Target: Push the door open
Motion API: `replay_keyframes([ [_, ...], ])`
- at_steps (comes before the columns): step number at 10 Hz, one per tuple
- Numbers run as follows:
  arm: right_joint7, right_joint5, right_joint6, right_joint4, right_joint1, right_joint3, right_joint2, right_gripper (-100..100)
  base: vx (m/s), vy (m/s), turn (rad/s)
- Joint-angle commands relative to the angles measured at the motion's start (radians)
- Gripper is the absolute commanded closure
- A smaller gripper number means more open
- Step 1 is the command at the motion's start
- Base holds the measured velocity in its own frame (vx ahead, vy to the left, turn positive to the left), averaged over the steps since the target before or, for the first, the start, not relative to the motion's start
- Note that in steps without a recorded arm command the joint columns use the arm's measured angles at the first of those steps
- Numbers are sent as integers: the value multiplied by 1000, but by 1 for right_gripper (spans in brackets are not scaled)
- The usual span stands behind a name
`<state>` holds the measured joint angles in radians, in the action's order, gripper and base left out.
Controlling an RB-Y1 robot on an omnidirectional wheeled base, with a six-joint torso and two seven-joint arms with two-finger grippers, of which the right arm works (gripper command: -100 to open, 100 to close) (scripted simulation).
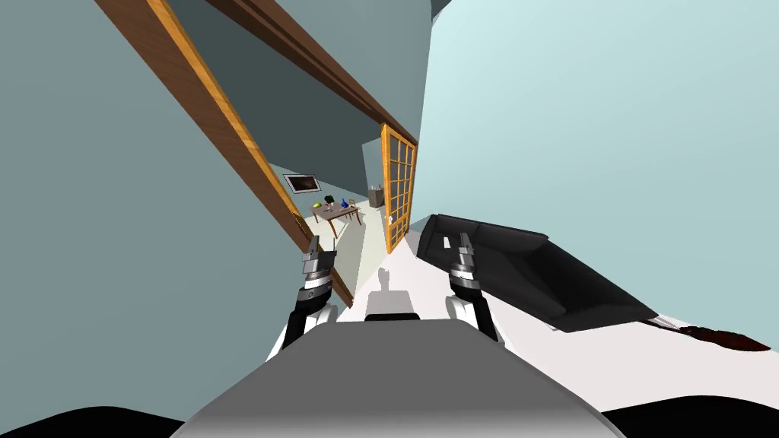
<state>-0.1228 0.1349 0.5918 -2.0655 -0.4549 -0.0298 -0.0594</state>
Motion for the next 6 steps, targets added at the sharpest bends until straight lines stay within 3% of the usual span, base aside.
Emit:
replay_keyframes([
  [1,-21,13,12,29,11,-10,-9,-100,106,-78,270],
  [2,-35,22,18,50,19,-16,-14,-100,100,-77,214],
  [6,-100,65,45,143,54,-43,-31,-100,143,-134,362],
])
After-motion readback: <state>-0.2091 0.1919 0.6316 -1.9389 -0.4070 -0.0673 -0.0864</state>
